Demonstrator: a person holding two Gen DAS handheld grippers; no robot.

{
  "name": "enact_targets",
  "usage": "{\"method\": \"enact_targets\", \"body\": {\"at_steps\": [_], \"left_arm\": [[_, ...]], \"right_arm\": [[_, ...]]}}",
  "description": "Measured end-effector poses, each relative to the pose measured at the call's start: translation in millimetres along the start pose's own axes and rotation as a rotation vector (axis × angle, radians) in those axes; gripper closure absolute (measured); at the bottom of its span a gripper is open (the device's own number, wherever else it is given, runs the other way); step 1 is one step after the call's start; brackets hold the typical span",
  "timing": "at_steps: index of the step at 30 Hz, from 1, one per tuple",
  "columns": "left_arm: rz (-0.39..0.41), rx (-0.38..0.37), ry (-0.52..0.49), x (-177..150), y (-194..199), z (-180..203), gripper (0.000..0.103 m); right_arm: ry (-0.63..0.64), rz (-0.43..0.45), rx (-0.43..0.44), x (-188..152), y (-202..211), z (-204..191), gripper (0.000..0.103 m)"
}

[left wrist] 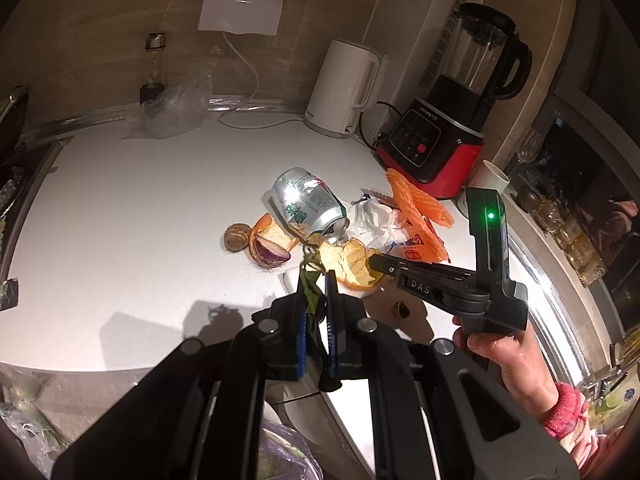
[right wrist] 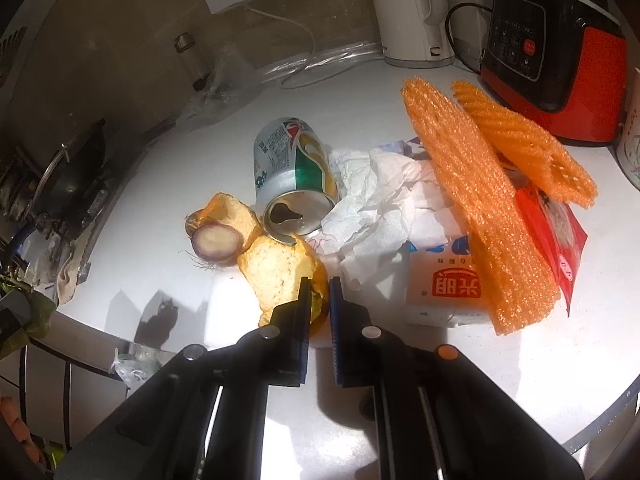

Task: Collect trash
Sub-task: 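Carry the leaf to the trash basket with the left tool while the right tool grasps the bread crust, then open the left tool over the basket while the right tool drops the bread crust in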

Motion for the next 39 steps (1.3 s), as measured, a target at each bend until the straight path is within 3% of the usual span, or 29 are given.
{"method": "enact_targets", "body": {"at_steps": [7, 14, 25, 35, 36, 38, 39], "left_arm": [[-0.023, -0.009, -0.043, -23, 29, -4, 0.095], [-0.191, 0.079, -0.129, -105, 28, -20, 0.095], [-0.441, 0.145, -0.116, -232, -27, -55, 0.095], [-0.617, 0.223, -0.098, -305, -80, -85, 0.095], [-0.629, 0.224, -0.097, -308, -81, -86, 0.089], [-0.642, 0.227, -0.088, -312, -82, -89, 0.068], [-0.633, 0.241, -0.088, -310, -80, -90, 0.049]], "right_arm": [[0.051, 0.044, -0.002, 3, 31, -16, 0.093], [0.097, 0.049, 0.013, -23, 65, -46, 0.093], [0.134, 0.033, 0.017, -64, 100, -85, 0.093], [0.192, 0.02, 0.016, -71, 114, -109, 0.093], [0.198, 0.021, 0.019, -70, 115, -111, 0.093], [0.211, 0.021, 0.024, -70, 115, -117, 0.093], [0.217, 0.021, 0.025, -70, 115, -119, 0.093]]}}
Point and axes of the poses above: each gripper's, at about its wrist camera, not at the fingertips, and y roughly against the way its jaws point, z to its right, x to its top, the point moved 4 cm from there along -y, roughly the way its jaws point, and after that the axes turned 6 degrees about x, right-handed, at the moved point
